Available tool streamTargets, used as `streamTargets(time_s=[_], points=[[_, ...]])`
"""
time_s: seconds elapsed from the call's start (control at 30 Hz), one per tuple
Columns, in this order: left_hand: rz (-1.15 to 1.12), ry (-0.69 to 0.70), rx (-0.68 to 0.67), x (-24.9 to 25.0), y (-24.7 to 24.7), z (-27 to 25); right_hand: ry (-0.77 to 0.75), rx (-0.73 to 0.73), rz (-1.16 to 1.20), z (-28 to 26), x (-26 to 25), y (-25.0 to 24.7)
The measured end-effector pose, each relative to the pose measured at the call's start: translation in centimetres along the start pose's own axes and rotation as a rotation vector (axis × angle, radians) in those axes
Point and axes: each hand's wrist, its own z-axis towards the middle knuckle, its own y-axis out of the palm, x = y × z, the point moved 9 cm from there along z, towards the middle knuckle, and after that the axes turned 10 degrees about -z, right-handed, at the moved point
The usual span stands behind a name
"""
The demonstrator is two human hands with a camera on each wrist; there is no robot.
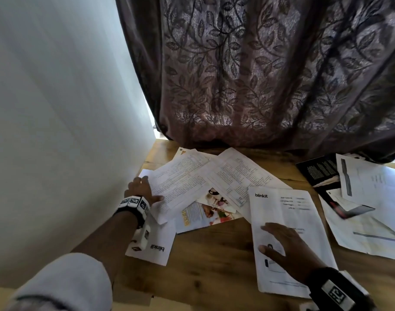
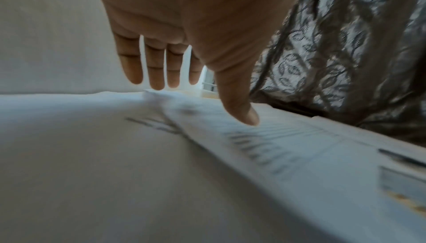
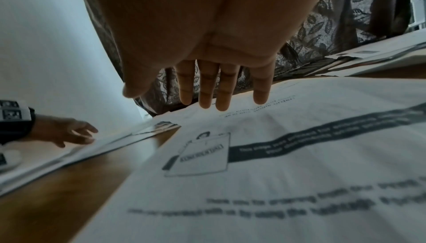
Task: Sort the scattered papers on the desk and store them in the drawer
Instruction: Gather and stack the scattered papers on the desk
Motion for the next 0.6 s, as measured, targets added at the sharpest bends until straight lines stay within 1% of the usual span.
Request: streamTargets(time_s=[0.07, 0.17, 0.33, 0.47, 0.6], points=[[0.01, 0.056, -0.05, -1.0, 0.2, 2.0, 0.0, -0.023, -0.049, 0.2, 0.2, 0.7], [0.056, 0.05, -0.113, -2.2, 1.1, 4.4, -0.026, -0.027, -0.127, 0.3, 0.3, 1.6], [0.042, 0.003, -0.101, -2.2, 1.5, 5.6, -0.03, 0.015, -0.136, 0.1, 0.8, 2.6], [-0.016, 0.023, -0.108, -1.3, 0.4, 4.9, -0.027, 0.052, -0.088, -0.4, 0.4, 2.5], [-0.067, 0.041, -0.038, -1.0, 0.3, 4.0, -0.007, 0.061, -0.077, -0.5, 0.3, 2.5]])
